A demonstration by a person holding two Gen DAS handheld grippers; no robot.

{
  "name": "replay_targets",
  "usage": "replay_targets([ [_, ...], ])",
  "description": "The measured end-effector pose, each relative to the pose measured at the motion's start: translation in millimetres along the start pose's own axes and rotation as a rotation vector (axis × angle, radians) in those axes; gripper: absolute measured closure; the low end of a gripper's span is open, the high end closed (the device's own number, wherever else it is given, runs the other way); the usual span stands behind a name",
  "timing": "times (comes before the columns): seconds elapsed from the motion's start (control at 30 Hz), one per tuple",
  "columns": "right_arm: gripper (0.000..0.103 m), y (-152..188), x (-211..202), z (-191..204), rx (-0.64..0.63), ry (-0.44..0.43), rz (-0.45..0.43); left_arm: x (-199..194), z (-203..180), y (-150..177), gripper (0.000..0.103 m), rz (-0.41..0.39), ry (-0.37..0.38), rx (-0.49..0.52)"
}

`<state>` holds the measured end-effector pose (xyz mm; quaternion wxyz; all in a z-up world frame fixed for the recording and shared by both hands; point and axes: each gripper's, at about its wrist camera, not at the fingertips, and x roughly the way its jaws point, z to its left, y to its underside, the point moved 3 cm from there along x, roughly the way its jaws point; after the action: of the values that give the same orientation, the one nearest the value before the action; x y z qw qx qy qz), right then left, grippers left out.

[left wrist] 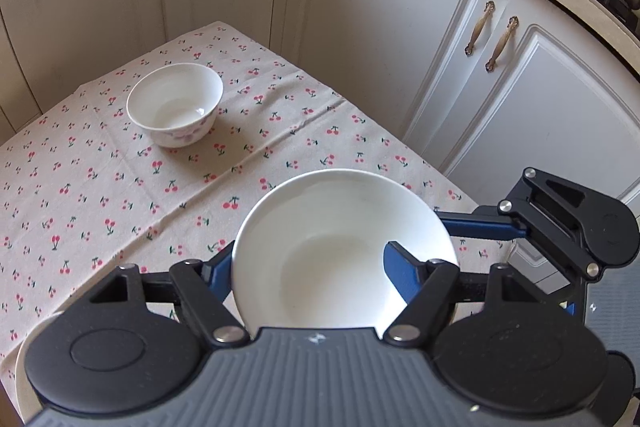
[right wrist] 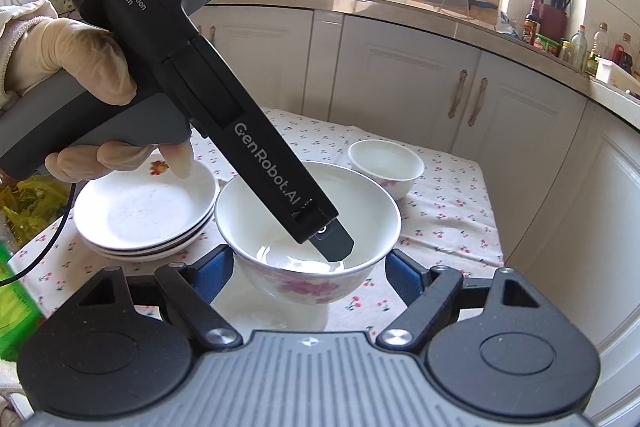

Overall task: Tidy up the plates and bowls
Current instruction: 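Lower the floral bowl onto the stacked plates with the left gripper, then open the left gripper and withdraw it from the stacked bowls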

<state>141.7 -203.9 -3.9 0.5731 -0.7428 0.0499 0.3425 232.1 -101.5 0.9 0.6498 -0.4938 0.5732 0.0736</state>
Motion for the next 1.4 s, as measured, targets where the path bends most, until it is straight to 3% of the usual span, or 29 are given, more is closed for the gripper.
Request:
replay_targets([
  [0.57,0.016,24,12,18,-0.009,-0.069,0.055,13,4,33,0.028,0.035,-0.018,-0.036],
  [1.4,0.017,37,25,17,0.001,-0.097,0.107,21,2,43,0.028,0.034,-0.031,-0.005],
])
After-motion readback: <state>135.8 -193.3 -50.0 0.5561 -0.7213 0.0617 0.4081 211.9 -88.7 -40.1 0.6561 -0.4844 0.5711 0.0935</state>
